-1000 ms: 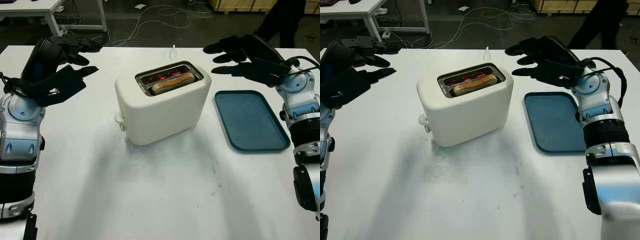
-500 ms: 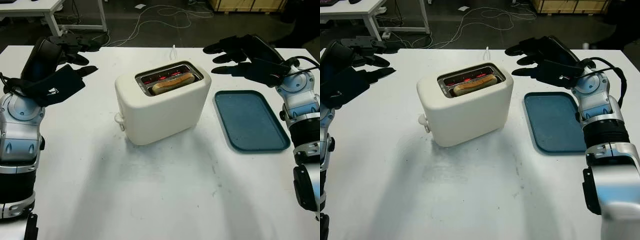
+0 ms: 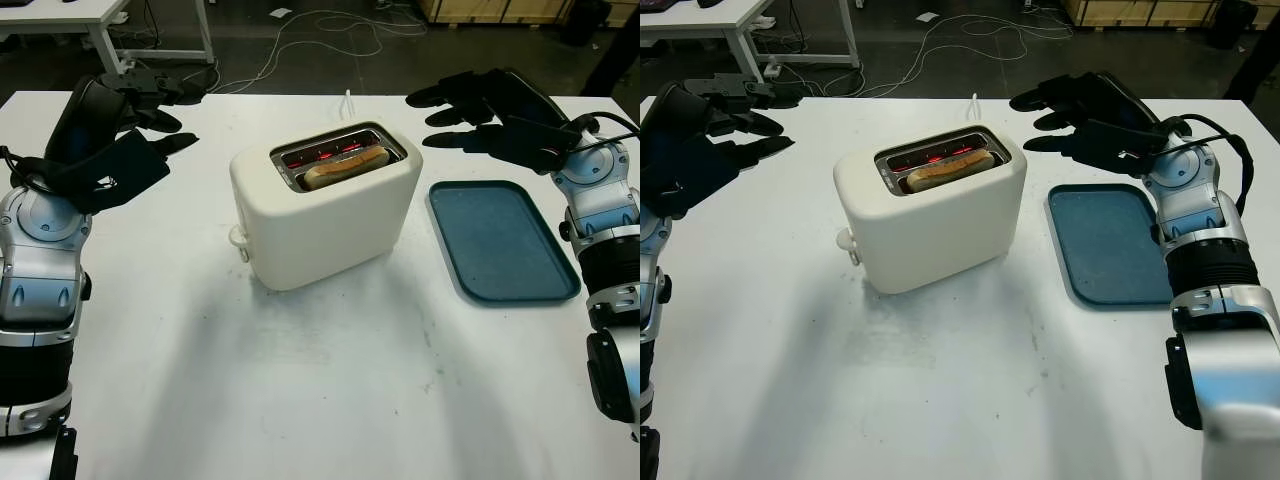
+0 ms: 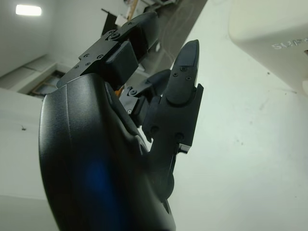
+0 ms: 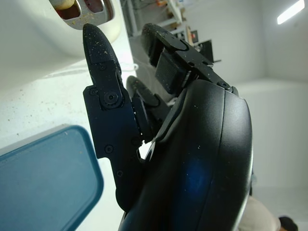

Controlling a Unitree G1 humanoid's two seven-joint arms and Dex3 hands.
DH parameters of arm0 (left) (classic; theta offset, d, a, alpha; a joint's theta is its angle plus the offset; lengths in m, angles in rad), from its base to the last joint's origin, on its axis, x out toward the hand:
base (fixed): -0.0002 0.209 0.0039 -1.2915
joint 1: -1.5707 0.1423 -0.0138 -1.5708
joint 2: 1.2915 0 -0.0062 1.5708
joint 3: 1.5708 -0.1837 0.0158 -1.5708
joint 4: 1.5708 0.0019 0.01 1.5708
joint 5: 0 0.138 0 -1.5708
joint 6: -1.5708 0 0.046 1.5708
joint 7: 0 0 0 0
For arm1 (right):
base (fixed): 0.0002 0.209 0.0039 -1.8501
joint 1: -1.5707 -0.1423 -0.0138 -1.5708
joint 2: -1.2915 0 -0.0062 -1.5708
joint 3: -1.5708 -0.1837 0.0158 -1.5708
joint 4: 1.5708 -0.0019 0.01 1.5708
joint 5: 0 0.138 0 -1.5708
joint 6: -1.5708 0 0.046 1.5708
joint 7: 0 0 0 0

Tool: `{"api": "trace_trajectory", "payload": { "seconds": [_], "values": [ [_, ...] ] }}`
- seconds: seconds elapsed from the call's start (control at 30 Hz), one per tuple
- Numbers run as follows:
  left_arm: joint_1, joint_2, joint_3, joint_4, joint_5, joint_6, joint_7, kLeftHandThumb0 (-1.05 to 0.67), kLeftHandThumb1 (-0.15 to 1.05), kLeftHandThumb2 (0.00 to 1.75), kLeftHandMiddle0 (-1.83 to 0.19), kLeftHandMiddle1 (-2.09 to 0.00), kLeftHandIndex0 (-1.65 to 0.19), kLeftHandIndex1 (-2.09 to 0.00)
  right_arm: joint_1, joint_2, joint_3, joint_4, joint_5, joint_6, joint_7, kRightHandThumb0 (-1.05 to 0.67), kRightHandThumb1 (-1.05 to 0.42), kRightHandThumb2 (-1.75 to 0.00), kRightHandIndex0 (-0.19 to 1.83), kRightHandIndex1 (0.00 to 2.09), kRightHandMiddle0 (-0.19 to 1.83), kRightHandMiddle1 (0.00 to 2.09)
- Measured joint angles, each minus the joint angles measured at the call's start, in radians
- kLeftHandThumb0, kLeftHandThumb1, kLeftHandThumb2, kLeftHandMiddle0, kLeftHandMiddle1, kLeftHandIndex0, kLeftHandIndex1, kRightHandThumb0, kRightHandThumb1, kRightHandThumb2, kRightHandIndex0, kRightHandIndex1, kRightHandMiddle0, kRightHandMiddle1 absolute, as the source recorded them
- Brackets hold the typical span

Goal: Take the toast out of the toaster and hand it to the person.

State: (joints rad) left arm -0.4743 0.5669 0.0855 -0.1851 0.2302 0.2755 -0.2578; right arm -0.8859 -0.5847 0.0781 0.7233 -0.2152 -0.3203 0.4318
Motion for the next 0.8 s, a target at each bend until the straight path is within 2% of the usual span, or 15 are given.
{"api": "trace_trajectory", "payload": {
  "seconds": [0.8],
  "values": [
    [0.000,-0.008,-0.001,-0.002,-0.017,0.006,-0.001,-0.26,0.92,0.05,-0.55,-0.75,-0.76,-0.16,0.018,0.000,0.002,-0.053,-0.002,0.036,0.008,-0.55,-0.90,0.00,0.86,0.01,0.77,0.01]
  ]
}}
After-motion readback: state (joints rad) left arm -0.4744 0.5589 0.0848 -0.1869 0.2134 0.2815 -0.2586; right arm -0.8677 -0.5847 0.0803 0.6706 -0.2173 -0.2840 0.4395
